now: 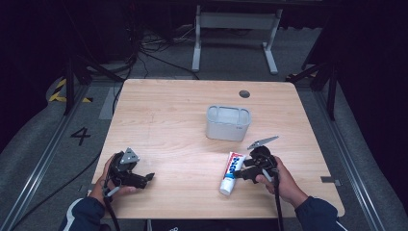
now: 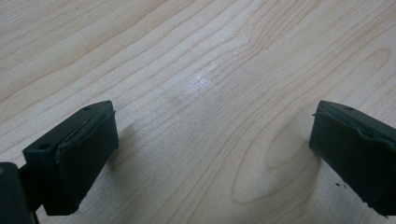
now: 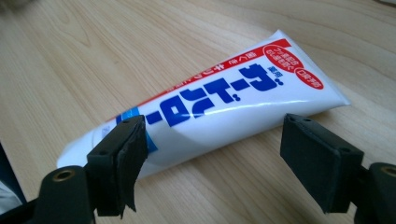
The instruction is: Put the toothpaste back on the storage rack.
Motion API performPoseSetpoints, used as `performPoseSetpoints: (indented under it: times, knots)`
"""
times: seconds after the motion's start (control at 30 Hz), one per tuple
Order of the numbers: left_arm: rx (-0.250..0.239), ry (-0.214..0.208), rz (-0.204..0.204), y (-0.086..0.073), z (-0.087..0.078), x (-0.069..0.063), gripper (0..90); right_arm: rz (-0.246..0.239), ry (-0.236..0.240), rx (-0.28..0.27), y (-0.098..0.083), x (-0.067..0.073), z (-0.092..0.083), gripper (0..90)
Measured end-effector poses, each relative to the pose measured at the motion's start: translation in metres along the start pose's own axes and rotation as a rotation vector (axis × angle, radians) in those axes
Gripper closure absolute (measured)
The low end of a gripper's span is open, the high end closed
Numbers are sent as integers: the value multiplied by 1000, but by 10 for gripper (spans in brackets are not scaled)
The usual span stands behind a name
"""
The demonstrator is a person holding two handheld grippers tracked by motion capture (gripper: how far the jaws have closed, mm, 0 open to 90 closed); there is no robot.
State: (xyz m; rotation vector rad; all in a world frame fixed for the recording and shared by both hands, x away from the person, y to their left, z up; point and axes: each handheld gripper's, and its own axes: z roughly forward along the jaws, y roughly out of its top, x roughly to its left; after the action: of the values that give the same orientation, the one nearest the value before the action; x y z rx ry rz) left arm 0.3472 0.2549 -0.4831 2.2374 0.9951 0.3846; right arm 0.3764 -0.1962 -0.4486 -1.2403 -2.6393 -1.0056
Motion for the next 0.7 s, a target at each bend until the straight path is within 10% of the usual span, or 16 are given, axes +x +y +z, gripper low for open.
performPoseSetpoints:
  times: [0.7]
  knots:
    - [0, -1, 0, 0, 0, 0, 18, -52, -151, 102, 35, 23, 42, 219]
